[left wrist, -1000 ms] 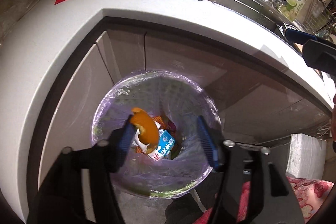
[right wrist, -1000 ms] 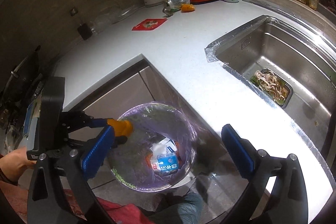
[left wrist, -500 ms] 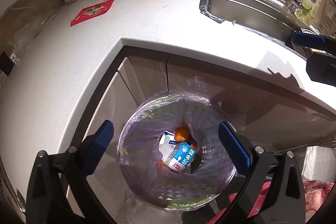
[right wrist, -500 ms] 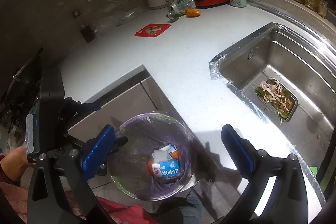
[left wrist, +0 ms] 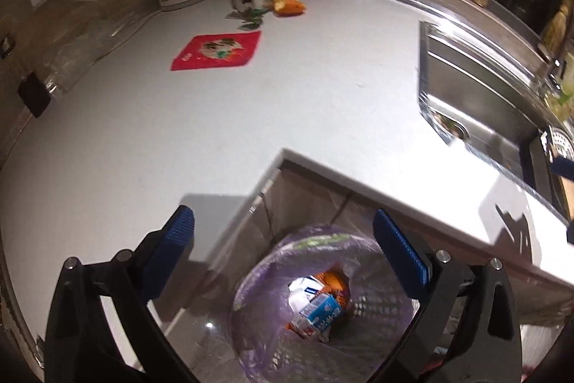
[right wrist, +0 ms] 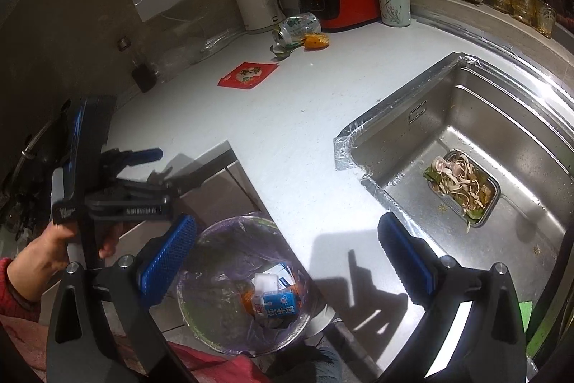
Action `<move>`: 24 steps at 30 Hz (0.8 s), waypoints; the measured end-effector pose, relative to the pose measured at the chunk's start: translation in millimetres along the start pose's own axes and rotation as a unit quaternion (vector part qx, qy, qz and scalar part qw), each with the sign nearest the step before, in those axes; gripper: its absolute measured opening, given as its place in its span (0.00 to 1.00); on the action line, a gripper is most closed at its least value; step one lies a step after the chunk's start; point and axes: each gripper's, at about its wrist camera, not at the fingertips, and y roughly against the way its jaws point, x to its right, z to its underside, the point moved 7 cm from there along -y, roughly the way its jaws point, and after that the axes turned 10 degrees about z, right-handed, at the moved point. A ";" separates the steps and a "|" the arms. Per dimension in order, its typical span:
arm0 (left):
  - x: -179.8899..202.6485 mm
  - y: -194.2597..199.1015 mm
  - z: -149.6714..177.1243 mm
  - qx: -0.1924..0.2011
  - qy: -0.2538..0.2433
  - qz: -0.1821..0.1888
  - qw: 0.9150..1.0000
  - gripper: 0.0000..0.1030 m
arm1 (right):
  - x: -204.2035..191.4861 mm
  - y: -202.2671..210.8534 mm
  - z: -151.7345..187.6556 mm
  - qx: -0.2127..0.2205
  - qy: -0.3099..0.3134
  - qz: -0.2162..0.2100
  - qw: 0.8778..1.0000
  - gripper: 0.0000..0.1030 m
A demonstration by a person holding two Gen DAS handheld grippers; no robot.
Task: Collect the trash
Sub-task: 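Grasp the orange peel with the right tool and lift it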
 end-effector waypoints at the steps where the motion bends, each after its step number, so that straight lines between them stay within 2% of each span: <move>1: -10.1 -2.7 -10.6 0.006 0.012 -0.013 1.000 0.93 | 1.5 -1.7 -1.6 0.000 0.001 0.001 1.000 0.98; 5: -46.4 -17.7 -53.3 0.024 0.033 -0.075 0.996 0.93 | 9.7 -11.5 -7.9 -0.007 0.004 -0.002 1.000 0.98; 8: -62.3 -31.7 -81.2 0.021 0.039 -0.097 0.994 0.93 | 16.5 -24.0 -16.5 -0.015 0.013 -0.004 1.000 0.98; 13: -67.0 -45.4 -118.3 0.036 0.059 -0.090 0.994 0.93 | 25.1 -55.9 -55.8 -0.014 0.043 -0.007 0.999 0.98; 17: -53.4 -69.0 -147.6 0.044 0.033 -0.087 0.995 0.93 | 30.9 -84.4 -94.9 -0.007 0.056 -0.022 0.998 0.98; 20: -50.3 -95.2 -170.8 0.038 0.024 -0.082 0.996 0.93 | 34.0 -102.5 -119.2 -0.002 0.065 -0.036 0.997 0.98; 24: -55.5 -125.4 -199.7 0.028 0.036 -0.062 0.997 0.93 | 41.4 -128.1 -143.5 0.000 0.082 -0.040 0.996 0.98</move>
